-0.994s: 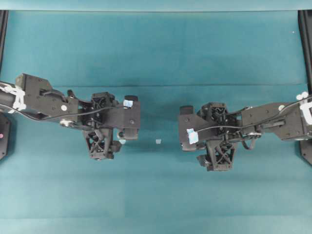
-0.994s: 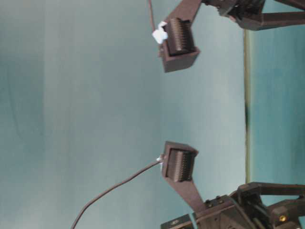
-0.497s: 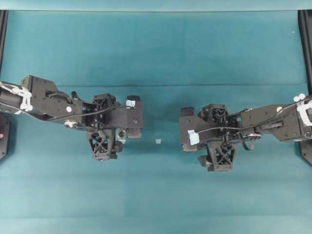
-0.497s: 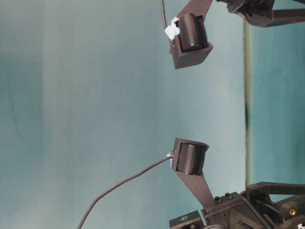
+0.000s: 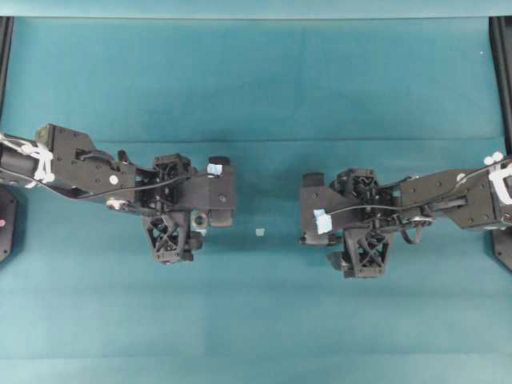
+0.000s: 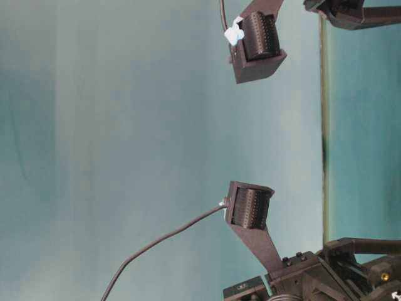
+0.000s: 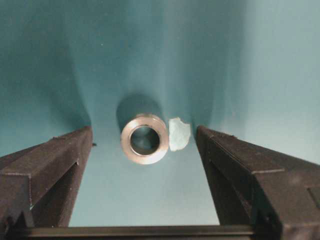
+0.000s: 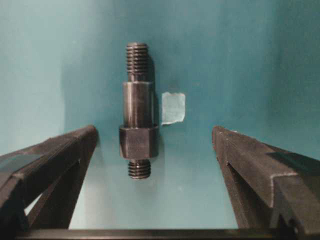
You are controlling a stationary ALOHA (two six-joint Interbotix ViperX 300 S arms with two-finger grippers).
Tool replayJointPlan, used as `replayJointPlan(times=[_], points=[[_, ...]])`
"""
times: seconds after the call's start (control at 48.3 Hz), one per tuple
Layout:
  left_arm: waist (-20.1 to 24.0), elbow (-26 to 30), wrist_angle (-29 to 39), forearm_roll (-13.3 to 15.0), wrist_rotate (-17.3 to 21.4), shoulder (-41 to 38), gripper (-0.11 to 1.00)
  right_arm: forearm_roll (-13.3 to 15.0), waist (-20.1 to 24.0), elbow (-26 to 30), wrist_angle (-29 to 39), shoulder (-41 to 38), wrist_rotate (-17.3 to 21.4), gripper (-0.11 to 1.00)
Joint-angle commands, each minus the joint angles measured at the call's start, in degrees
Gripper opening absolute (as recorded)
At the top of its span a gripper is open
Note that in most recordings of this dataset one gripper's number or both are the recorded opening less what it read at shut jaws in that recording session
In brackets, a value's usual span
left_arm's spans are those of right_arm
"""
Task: Insert the washer onto the shaft with both hands.
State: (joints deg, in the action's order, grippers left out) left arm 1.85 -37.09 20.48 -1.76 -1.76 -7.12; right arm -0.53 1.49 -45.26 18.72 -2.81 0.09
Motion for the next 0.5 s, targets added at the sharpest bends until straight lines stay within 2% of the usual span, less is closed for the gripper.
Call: replayJointPlan(times=[0.0, 0.476], points=[[0.1, 0.7, -0.3, 0.0, -0.2, 0.4, 0.89, 0.1, -0.3, 0.0, -0.5, -0.1, -0.5, 0.78], [0.1, 0.7, -0.3, 0.0, -0.2, 0.4, 0.89, 0.1, -0.2, 0.1, -0.4, -1.4, -0.4, 0.78]])
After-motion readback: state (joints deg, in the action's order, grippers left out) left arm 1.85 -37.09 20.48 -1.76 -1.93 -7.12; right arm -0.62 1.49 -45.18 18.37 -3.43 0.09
